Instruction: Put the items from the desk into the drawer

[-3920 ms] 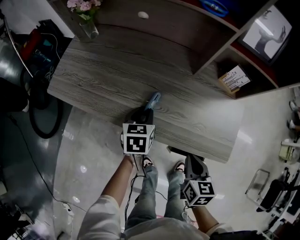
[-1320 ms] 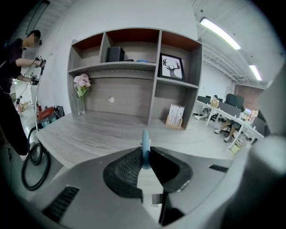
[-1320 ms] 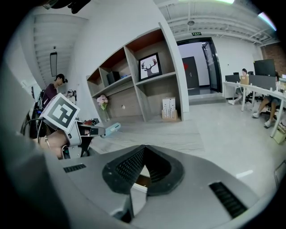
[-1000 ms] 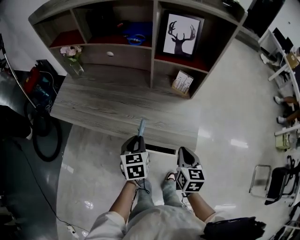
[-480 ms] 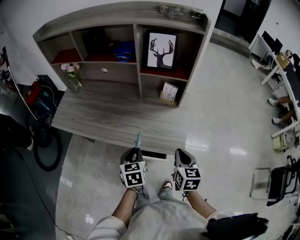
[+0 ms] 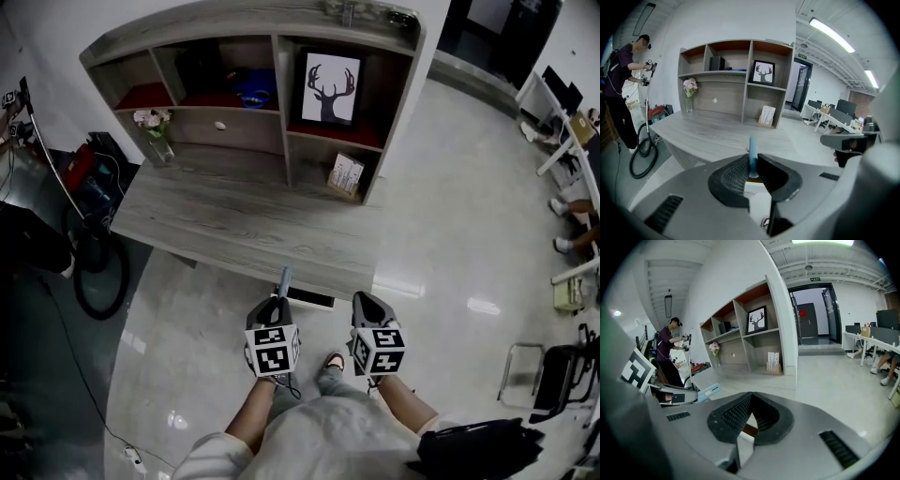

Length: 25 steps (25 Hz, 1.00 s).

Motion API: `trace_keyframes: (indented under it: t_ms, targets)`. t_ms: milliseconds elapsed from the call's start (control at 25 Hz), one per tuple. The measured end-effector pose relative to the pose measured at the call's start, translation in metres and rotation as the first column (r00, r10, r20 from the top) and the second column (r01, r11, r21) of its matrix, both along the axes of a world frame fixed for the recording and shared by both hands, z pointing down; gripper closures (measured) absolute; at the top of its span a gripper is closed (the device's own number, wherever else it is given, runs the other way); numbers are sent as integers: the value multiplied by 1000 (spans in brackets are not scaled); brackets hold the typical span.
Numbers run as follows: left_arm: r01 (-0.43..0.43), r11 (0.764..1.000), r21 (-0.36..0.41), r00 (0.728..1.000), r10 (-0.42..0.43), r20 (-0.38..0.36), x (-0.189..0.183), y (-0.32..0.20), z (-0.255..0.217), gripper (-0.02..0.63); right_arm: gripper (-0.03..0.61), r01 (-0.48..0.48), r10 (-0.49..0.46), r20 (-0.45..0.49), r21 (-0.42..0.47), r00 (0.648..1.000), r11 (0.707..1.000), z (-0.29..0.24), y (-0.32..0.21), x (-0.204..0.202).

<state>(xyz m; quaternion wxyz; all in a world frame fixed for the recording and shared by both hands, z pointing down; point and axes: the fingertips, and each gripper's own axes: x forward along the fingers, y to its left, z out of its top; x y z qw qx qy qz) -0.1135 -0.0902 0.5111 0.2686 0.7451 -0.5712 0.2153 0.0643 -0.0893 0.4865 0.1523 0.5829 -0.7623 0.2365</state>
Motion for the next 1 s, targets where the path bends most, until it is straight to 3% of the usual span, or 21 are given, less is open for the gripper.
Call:
trace_keyframes:
  t_ms: [600, 1000]
  targets:
    - [95, 988, -120, 995, -95, 2, -15, 41, 66, 549, 580, 106, -106, 1, -67, 994, 992, 48, -10, -28]
    - [-4, 974, -225, 1000, 9, 20, -14, 42, 113, 549, 580, 67, -67, 9, -102, 998, 993, 77, -6, -38]
